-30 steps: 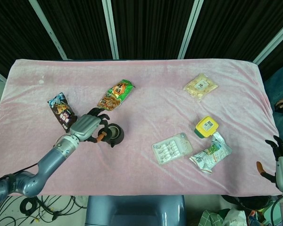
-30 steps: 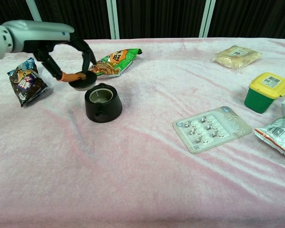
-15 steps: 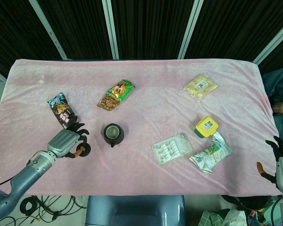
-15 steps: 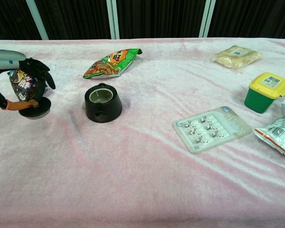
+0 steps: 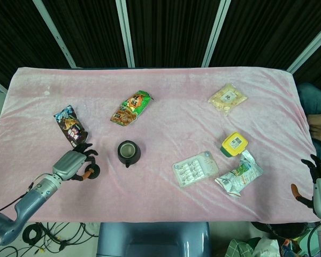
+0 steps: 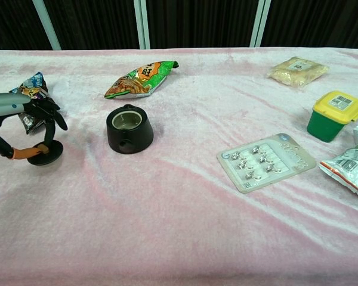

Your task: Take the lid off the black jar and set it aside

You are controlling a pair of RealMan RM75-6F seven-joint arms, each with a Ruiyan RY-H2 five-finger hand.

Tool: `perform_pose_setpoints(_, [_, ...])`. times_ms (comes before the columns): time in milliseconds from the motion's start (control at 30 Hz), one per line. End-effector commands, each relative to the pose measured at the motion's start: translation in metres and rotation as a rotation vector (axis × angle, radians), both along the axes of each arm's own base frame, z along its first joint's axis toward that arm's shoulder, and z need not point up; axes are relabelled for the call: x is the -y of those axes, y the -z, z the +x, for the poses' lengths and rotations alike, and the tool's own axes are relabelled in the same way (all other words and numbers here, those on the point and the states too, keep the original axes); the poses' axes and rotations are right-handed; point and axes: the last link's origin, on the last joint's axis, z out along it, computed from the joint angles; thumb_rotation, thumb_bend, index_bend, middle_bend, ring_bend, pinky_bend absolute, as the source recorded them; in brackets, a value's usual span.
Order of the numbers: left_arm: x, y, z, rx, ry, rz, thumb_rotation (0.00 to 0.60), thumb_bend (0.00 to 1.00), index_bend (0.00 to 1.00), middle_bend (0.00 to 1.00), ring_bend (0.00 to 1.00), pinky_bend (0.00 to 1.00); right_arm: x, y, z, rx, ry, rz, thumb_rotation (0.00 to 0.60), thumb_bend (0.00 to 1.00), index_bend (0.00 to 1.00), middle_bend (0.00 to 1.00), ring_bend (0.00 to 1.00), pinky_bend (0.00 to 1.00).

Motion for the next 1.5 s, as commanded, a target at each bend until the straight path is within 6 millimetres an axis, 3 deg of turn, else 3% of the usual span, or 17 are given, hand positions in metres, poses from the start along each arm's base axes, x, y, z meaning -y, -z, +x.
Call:
perform_pose_setpoints(33, [-0.002,0.012,0.004,0.022,0.022,-0.022,0.6,0.43,0.58,0.21,0.0,0.0,0.0,0.0,0.0,0.001,0.001,0.0,0.6,0.26,0.21,0.08,0.13,0.21])
perform_pose_setpoints(300, [-0.006,0.028,0.006,0.006,0.042,-0.054,0.6,0.43,0.53,0.19,0.0,0.0,0.001,-0.001,0.0,0.007,0.002,-0.001,0.6,0.26,0.21,0.08,0.13,0.21])
perform_pose_setpoints(433, [-0.007,0.031,0.002,-0.037,0.048,-0.068,0.6,0.42,0.38,0.16,0.0,0.0,0.001,-0.001,0.0,0.01,0.002,0.0,0.6,0.26,0.21,0.08,0.13,0.21])
perform_pose_setpoints(633, [-0.008,0.025,0.006,-0.07,0.058,-0.087,0.6,0.4,0.22,0.13,0.0,0.0,0.002,0.0,0.0,0.019,0.001,0.005,0.6,0.25,0.21,0.08,0.13,0.21])
perform_pose_setpoints(833, [-0.005,0.009,0.02,-0.019,0.071,-0.072,0.6,0.4,0.15,0.11,0.0,0.0,0.002,0.0,0.0,0.017,0.001,0.006,0.6,0.25,0.21,0.08,0.13,0.21])
perform_pose_setpoints(1200, [0.012,-0.064,0.04,0.085,0.128,0.108,0.6,0.4,0.17,0.11,0.0,0.0,0.002,-0.001,0.0,0.016,0.002,0.003,0.6,0.25,0.21,0.08,0.13,0.21])
perform_pose_setpoints(1367, [0.05,-0.124,0.029,0.044,0.137,0.241,0.6,0.4,0.19,0.11,0.0,0.0,0.002,-0.002,0.0,0.014,0.001,-0.004,0.6,0.25,0.21,0.08,0.13,0.21])
perform_pose_setpoints(1500, [0.078,-0.154,0.017,-0.016,0.129,0.325,0.6,0.39,0.14,0.07,0.0,0.0,0.002,-0.002,0.001,0.006,-0.006,-0.001,0.6,0.24,0.21,0.08,0.13,0.21])
